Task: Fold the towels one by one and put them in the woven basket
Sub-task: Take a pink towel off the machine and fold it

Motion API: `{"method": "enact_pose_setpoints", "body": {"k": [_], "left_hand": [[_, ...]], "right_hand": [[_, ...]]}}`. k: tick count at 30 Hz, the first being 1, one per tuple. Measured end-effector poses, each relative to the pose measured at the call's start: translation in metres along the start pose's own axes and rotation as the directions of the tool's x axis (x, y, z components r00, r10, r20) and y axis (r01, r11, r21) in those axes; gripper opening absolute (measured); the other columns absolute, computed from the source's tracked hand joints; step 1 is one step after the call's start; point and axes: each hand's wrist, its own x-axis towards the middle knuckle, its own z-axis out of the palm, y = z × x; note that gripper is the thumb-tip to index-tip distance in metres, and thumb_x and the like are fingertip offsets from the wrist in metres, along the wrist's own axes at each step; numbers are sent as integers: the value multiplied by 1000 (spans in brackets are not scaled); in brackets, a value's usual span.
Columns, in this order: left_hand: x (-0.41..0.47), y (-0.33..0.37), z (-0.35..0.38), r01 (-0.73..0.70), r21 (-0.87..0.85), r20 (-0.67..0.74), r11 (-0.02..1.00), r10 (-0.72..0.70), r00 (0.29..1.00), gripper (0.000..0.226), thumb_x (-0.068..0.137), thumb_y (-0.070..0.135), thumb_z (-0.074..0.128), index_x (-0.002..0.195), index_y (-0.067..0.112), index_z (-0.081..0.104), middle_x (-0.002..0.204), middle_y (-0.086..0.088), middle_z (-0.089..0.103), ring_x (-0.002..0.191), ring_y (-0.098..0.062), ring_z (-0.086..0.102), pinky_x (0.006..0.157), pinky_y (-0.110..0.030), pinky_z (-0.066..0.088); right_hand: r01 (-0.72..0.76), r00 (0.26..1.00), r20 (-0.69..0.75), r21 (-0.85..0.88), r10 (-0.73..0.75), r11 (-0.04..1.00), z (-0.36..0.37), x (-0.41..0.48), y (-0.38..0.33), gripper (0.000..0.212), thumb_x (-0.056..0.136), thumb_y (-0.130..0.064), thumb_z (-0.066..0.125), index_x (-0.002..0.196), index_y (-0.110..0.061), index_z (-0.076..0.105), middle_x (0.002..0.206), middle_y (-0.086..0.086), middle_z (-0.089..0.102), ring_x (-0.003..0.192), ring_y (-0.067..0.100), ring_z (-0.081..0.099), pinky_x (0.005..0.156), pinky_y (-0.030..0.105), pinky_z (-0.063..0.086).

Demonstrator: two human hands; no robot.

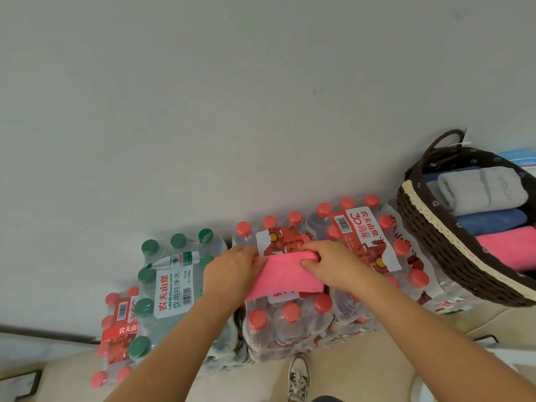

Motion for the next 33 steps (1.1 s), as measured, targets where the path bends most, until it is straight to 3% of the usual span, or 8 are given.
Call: {"method": "enact_pose_setpoints", "body": {"k": [6, 10, 12, 17, 22, 26, 29, 33], "left_hand": [[-1, -17, 3, -100, -106, 14, 989, 102, 995, 49, 85, 65, 34, 93, 25, 61, 92, 6, 58, 84, -14, 54, 67, -32, 48], [3, -26, -18, 37, -392, 312, 919, 95, 945, 37, 74, 51, 73, 100, 27, 62, 90, 7, 62, 83, -14, 58, 74, -28, 46], [3, -28, -29, 59, -389, 405, 919, 113, 907, 41, 67, 49, 79, 100, 28, 68, 89, 8, 61, 83, -10, 56, 73, -25, 45], [-12, -16, -33, -211, -296, -29, 932, 212, 977, 29, 66, 34, 78, 83, 27, 55, 84, 13, 52, 75, -6, 49, 64, -23, 42], [-40, -7, 2, -458, 76, -243, 886, 462, 853, 23, 65, 16, 60, 85, 18, 48, 87, -1, 54, 76, -23, 46, 61, -35, 43], [-56, -11, 15, -518, 147, -190, 842, 538, 821, 20, 70, 20, 62, 89, 19, 56, 92, 1, 56, 83, -22, 49, 67, -31, 35], [-58, -9, 12, -514, 150, -161, 845, 534, 830, 20, 71, 25, 69, 87, 22, 58, 89, 4, 57, 80, -21, 53, 67, -32, 33], [-64, -2, 8, -495, 100, -168, 863, 505, 847, 21, 86, 37, 55, 103, 25, 59, 87, 8, 61, 76, -19, 56, 66, -31, 38]], "right_hand": [[53, 998, 48, -188, -44, 981, -9, 5, 1, 33, 89, -38, 59, 119, -24, 59, 110, -3, 47, 105, 16, 51, 91, 33, 44], [144, 983, 138, -178, -120, 973, -15, 6, -1, 33, 87, -29, 62, 118, -26, 52, 118, -8, 53, 105, 10, 49, 92, 30, 42], [184, 974, 163, -183, -155, 966, -18, 5, -3, 37, 84, -28, 64, 120, -28, 53, 116, -13, 53, 108, 8, 49, 95, 32, 41], [360, 880, -225, -258, -418, 897, -20, -7, -3, 27, 78, -20, 70, 104, -26, 63, 101, -12, 55, 97, 7, 49, 88, 27, 40], [351, 790, -340, -430, -510, 832, 21, -29, 16, 34, 66, -9, 77, 87, -17, 52, 98, -2, 56, 94, 19, 49, 76, 32, 44], [322, 848, -321, -318, -421, 891, 43, -51, 32, 29, 76, -36, 68, 96, -24, 50, 100, -8, 49, 94, 11, 47, 80, 31, 45], [205, 910, -369, 13, -186, 979, 44, -54, 26, 36, 82, -57, 52, 103, -28, 52, 92, -17, 49, 83, 1, 46, 76, 19, 39], [55, 874, -484, 203, 51, 978, 39, -35, 13, 28, 80, -42, 69, 98, -29, 53, 82, -10, 53, 75, 9, 52, 64, 26, 43]]}}
